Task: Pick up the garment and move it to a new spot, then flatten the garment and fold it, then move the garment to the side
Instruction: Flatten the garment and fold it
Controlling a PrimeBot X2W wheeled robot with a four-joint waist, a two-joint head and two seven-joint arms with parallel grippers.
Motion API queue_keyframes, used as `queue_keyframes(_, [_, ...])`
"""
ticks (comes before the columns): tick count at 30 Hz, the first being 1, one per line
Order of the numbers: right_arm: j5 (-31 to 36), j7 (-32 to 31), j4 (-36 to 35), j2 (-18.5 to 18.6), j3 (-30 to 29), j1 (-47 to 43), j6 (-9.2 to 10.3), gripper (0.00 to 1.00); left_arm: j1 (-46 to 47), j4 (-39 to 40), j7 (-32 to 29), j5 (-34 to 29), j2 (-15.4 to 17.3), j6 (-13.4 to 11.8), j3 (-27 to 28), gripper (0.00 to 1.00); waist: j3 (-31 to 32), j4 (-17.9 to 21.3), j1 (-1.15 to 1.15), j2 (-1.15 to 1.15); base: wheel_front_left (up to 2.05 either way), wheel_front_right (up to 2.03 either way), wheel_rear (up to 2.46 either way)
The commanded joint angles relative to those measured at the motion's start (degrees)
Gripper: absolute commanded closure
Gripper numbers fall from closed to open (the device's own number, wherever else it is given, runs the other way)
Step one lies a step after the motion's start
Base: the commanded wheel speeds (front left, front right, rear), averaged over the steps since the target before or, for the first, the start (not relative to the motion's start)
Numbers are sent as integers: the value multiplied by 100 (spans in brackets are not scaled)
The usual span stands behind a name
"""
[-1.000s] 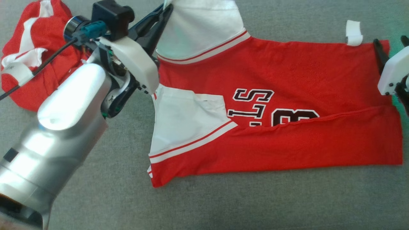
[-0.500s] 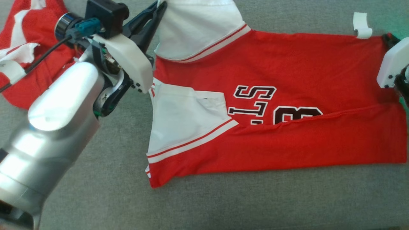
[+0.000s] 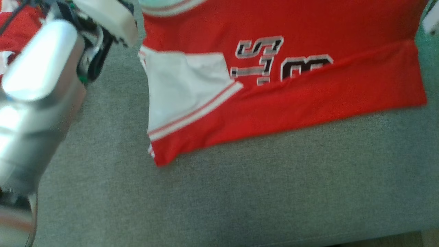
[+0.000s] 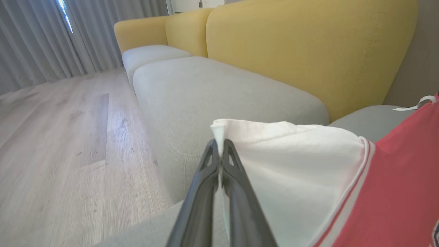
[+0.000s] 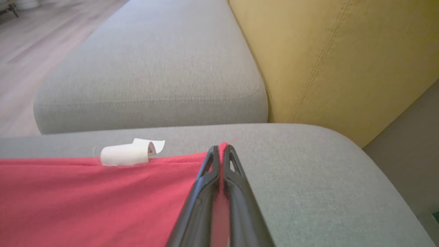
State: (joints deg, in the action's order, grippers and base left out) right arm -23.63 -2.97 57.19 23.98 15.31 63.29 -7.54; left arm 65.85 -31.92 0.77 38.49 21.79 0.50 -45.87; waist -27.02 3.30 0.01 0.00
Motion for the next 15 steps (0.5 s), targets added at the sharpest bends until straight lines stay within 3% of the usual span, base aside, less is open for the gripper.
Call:
queue_keyframes(1, [-58,134,-143,3,-41,150,5,100,397,22,134,-71,147,-30,300,100,-25,22,-1,0,0,0,0])
queue_keyframes(8, [-264,704,43,-268,-176,476,5,100,773,-734,675,-159,-160,179,270,100,-3,70,-1,0,0,0,0])
queue_keyframes(15, [-626,816,227,-270,-88,204,5,100,473,-1034,753,43,-236,481,140,100,243,0,-1,0,0,0,0])
